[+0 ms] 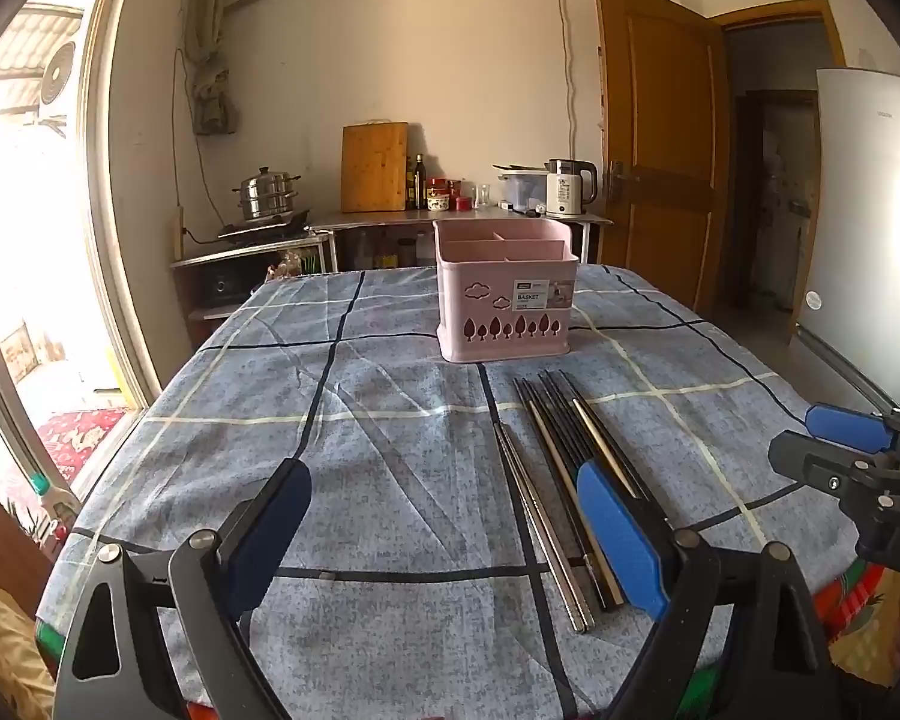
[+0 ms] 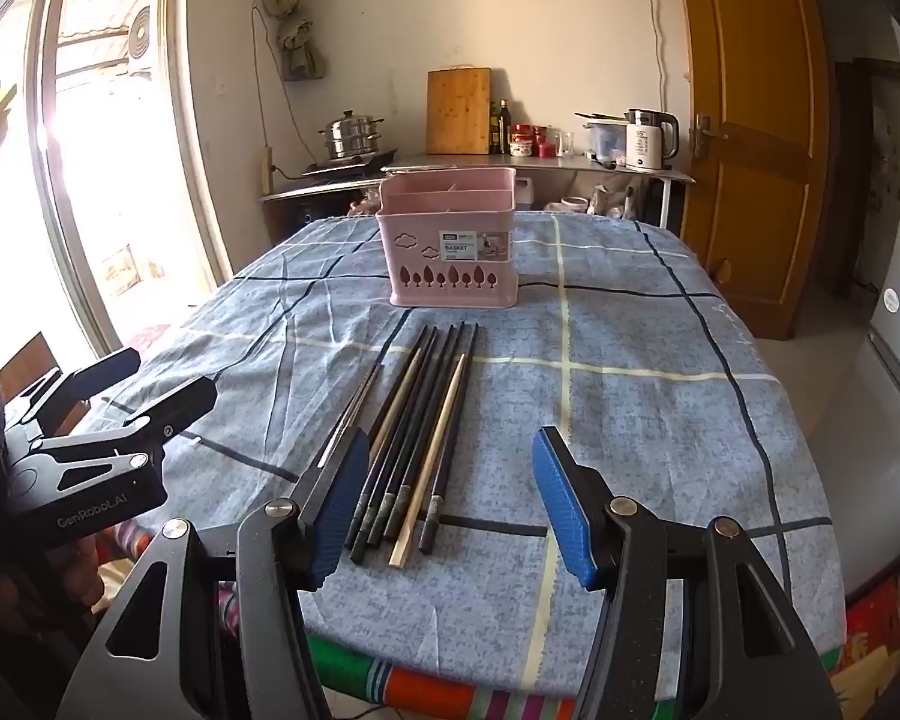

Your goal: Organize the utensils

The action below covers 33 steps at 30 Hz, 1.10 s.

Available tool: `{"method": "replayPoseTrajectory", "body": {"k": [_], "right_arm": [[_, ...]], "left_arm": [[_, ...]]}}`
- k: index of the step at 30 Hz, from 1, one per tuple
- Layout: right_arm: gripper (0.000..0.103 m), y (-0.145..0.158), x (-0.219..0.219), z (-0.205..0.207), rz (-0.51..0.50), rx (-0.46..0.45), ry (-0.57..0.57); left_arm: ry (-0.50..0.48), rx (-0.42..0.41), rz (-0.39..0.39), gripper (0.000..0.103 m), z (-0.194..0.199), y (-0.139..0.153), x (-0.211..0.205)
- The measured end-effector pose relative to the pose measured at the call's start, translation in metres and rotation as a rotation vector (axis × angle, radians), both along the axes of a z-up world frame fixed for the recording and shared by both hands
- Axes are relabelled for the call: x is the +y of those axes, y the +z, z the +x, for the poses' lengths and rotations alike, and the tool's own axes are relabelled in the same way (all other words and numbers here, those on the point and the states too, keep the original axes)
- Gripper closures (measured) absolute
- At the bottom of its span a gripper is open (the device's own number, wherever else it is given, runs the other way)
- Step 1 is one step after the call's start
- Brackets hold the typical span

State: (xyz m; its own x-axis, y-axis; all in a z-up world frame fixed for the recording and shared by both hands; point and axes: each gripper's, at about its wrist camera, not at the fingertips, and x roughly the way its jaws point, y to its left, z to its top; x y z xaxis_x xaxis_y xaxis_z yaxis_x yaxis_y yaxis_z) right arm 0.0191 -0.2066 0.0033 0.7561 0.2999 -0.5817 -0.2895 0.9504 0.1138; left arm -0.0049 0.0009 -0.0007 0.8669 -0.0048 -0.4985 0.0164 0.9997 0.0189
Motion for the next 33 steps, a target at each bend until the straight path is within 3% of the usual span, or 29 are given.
{"method": "replayPoseTrajectory", "body": {"k": [33], "right_arm": [[0.046, -0.0075, 0.0040, -0.0031, -0.007, -0.007, -0.003]], "left_arm": [[-0.009, 0.005, -0.011, 0.012, 0.0012, -0.0010, 0.0000]]}}
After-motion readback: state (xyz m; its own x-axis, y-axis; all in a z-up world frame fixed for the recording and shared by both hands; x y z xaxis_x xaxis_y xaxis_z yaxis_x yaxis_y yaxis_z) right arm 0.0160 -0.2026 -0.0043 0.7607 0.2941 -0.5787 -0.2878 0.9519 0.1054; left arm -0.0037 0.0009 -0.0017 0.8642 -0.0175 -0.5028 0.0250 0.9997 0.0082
